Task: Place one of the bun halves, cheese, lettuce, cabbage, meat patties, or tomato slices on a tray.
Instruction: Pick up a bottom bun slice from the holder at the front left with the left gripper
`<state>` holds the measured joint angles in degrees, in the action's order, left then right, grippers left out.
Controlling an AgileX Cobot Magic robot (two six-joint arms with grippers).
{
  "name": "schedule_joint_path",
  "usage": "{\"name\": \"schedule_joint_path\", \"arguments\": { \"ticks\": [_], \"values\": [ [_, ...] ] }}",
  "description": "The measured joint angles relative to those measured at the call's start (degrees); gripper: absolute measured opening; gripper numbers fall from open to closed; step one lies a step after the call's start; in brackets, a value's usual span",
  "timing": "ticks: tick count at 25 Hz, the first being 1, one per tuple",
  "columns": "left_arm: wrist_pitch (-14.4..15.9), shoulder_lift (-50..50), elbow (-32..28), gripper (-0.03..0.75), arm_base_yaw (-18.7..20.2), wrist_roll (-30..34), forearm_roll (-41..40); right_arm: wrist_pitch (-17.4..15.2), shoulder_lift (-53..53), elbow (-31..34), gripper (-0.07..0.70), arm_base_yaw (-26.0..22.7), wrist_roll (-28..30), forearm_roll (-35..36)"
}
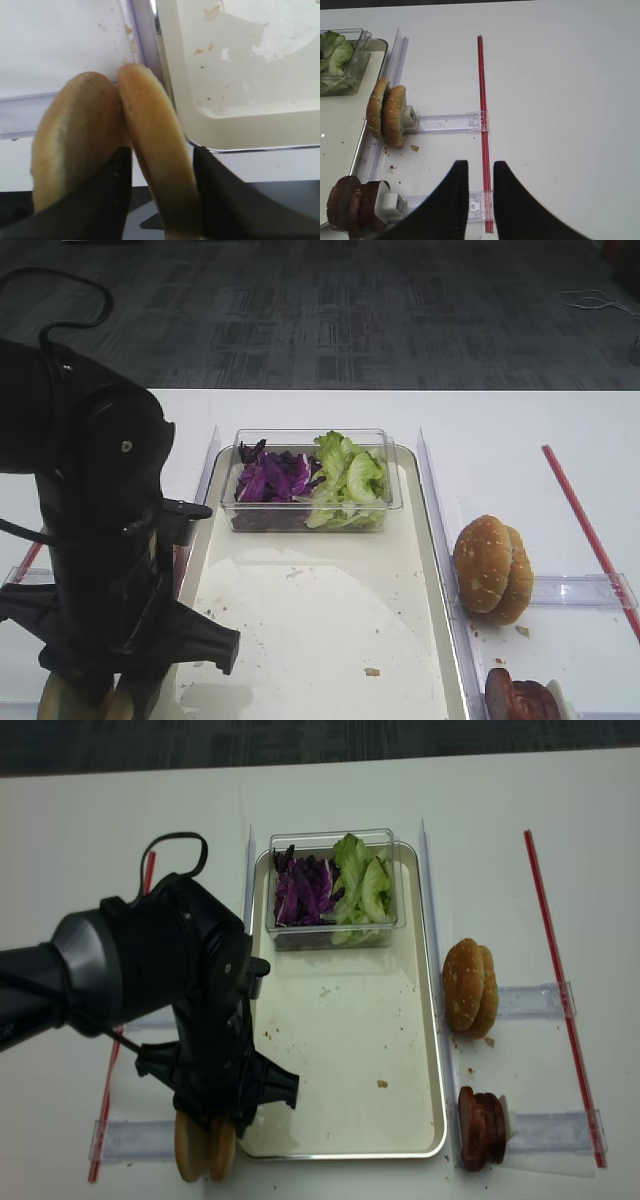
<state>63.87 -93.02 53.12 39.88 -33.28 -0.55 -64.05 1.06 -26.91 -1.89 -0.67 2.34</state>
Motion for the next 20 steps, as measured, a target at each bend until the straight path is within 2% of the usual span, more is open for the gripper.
{"name": "schedule_joint_path", "arguments": {
  "ticks": [6,8,14,20],
  "values": [
    [0.51,0.0,0.0,0.145,0.0,-0.37,-0.56,0.0,0.0,0.0,0.153,0.0,0.0,0.0],
    [0.62,0.0,0.0,0.116,0.0,-0.37,-0.56,0.0,0.0,0.0,0.153,0.0,0.0,0.0],
    [0.62,0.0,0.0,0.1,0.0,-0.37,-0.69,0.0,0.0,0.0,0.153,0.0,0.0,0.0],
    [2.08,0.0,0.0,0.099,0.0,-0.49,-0.69,0.0,0.0,0.0,0.153,0.0,0.0,0.0]
  ]
}}
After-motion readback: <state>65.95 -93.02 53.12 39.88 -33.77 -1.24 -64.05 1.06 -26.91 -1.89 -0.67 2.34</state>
